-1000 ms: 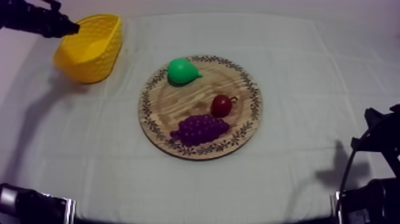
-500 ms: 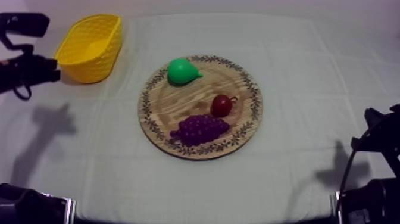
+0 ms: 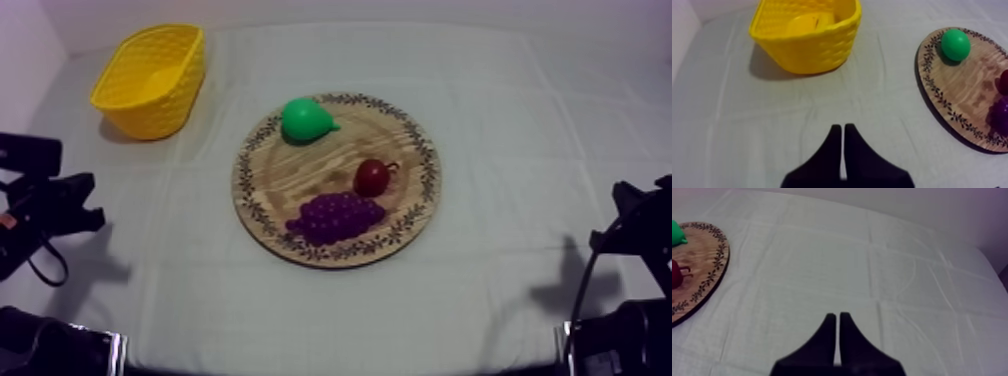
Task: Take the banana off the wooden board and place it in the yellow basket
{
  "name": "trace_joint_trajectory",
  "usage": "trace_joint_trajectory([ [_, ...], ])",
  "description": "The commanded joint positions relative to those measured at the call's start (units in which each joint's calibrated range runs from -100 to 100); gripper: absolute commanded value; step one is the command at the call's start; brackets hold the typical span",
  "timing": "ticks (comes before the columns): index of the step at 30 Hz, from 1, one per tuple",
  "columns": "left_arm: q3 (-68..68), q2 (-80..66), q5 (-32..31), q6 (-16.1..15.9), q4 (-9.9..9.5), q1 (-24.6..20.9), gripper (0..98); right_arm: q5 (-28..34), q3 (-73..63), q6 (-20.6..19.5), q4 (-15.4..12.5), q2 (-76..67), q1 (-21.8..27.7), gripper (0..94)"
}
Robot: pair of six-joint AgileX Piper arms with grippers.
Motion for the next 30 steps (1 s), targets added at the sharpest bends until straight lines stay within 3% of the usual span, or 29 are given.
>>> trace_joint_trajectory([
  [1,3.9,-5.7,-0.1,2.6,-2.08,-0.1,0.1,0.0,0.0,0.0,0.0,0.0,0.0,0.2],
  [5,7.0,-12.6,1.2,9.5,-8.59,-0.9,0.1,0.0,0.0,0.0,0.0,0.0,0.0,0.2],
  [7,7.8,-15.6,2.7,11.5,-10.66,-1.3,0.1,0.0,0.0,0.0,0.0,0.0,0.0,0.2],
  [19,8.4,-30.2,13.5,16.9,-17.15,-2.1,0.1,0.0,0.0,0.0,0.0,0.0,0.0,0.2],
  [30,8.4,-37.3,16.3,21.1,-19.8,-1.8,0.1,0.0,0.0,0.0,0.0,0.0,0.0,0.2],
])
